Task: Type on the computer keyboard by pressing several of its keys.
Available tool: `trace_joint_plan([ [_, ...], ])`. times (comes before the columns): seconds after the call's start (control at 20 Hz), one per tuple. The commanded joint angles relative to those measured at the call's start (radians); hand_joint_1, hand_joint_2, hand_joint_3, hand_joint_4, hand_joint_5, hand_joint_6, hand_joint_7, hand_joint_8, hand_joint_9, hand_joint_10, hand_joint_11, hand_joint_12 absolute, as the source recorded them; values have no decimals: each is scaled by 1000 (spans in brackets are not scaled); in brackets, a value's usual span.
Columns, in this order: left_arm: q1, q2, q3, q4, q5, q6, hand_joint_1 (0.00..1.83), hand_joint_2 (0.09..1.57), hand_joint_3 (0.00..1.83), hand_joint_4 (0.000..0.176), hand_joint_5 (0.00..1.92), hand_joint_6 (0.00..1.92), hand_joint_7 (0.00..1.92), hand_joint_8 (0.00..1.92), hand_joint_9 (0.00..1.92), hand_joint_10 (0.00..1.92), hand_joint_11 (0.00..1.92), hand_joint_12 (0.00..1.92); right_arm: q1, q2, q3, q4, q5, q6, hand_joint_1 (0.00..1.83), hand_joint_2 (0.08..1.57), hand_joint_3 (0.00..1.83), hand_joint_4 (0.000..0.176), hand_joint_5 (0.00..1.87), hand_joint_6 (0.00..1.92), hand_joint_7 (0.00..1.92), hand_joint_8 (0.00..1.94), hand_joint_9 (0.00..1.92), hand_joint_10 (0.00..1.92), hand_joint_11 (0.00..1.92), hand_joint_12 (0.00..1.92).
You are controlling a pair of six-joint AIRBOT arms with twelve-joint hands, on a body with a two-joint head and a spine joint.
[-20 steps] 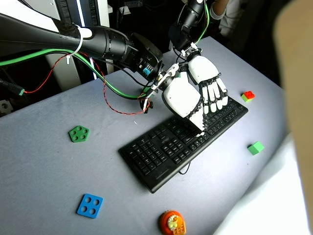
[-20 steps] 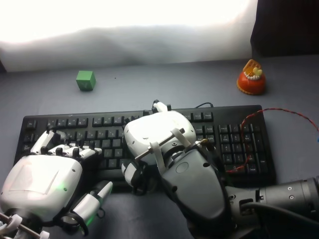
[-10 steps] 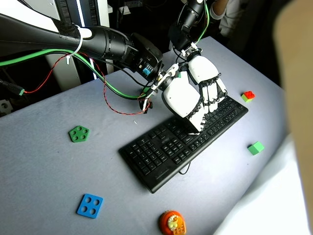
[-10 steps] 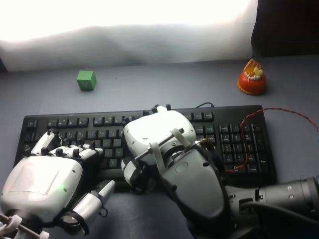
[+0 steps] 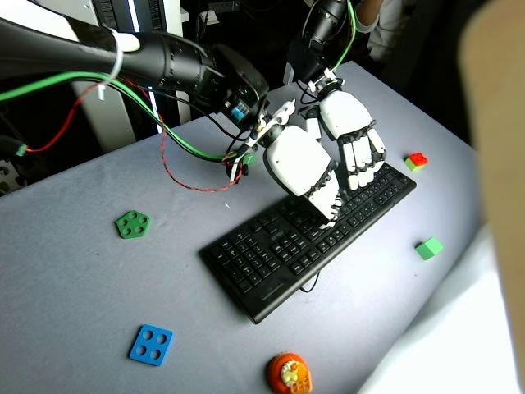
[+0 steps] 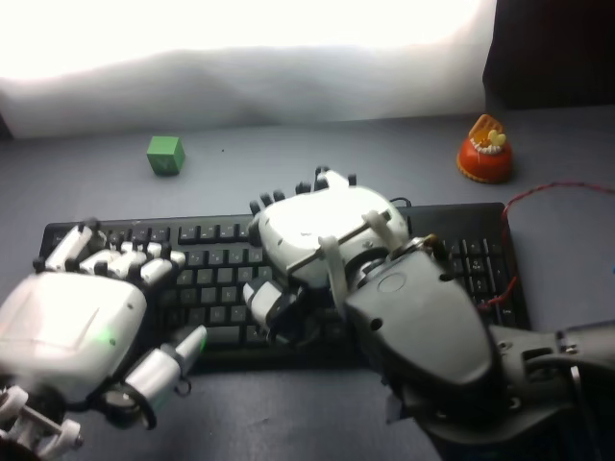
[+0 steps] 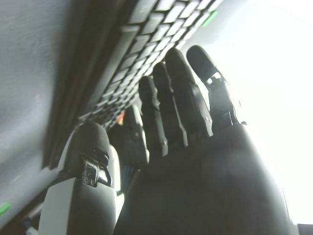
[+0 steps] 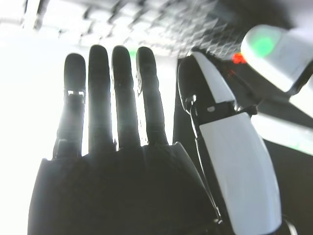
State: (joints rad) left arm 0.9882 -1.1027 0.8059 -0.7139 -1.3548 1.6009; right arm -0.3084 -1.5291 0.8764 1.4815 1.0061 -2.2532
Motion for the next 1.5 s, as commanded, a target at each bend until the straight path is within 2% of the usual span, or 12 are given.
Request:
trace_joint_plan([
  [0.0,-10,9,0,62,-108,21,268,1378,1,0,474,5,453,8,475,14,0,1098,13,11,-13,-77,25,-11,669,1321,0,0,519,7,462,6,441,52,0,1202],
  [0.25,-30,-18,8,85,-164,132,311,1360,0,2,438,14,440,8,440,5,0,1017,55,127,-94,-77,-44,-60,714,1296,0,0,496,0,461,0,452,39,0,1283],
  [0.4,-23,-42,19,85,-172,133,385,1326,0,0,427,3,459,7,459,15,0,1038,67,199,-133,-99,-113,-93,665,1315,0,0,508,6,458,1,451,35,0,1294],
  [0.55,-2,-69,42,92,-207,126,369,1322,0,0,447,7,470,4,480,17,0,1071,60,284,-183,-110,-214,-109,664,1313,0,0,519,10,453,0,444,28,0,1322],
  [0.7,12,-80,64,106,-208,125,398,1323,0,0,405,0,466,1,468,8,0,1078,58,324,-220,-110,-236,-127,717,1288,0,0,516,7,463,3,448,26,0,1291],
  [0.75,14,-84,72,111,-209,125,408,1317,0,6,400,0,457,1,467,7,0,1098,54,328,-227,-110,-236,-136,737,1278,0,0,514,6,457,1,445,23,0,1282],
  [1.0,21,-101,103,117,-211,125,661,1248,0,17,329,2,450,0,459,2,0,1139,45,330,-230,-110,-202,-159,728,1272,0,0,520,8,463,3,433,14,0,1267],
  [1.1,23,-109,112,117,-211,119,891,1207,0,20,307,0,388,0,405,1,0,1056,45,330,-230,-110,-196,-159,664,1290,0,0,503,0,445,0,416,6,0,1254],
  [1.2,24,-115,116,117,-211,117,1177,1132,0,18,291,4,317,6,382,2,0,1068,43,330,-229,-110,-186,-158,674,1287,0,0,520,8,463,7,422,8,0,1253],
  [1.3,24,-119,117,117,-211,116,1284,1043,0,19,288,2,271,0,344,0,0,1078,43,330,-229,-110,-186,-158,699,1278,0,0,526,10,481,12,431,11,0,1262],
  [1.35,24,-119,117,117,-211,114,1309,1016,0,12,298,5,262,0,338,0,0,1077,44,330,-229,-110,-185,-158,687,1280,0,0,529,10,487,12,438,13,0,1264],
  [1.45,22,-119,117,117,-211,111,1357,1022,0,10,316,9,289,7,351,5,0,1093,45,330,-228,-110,-185,-158,712,1275,0,0,519,5,483,6,442,13,0,1299],
])
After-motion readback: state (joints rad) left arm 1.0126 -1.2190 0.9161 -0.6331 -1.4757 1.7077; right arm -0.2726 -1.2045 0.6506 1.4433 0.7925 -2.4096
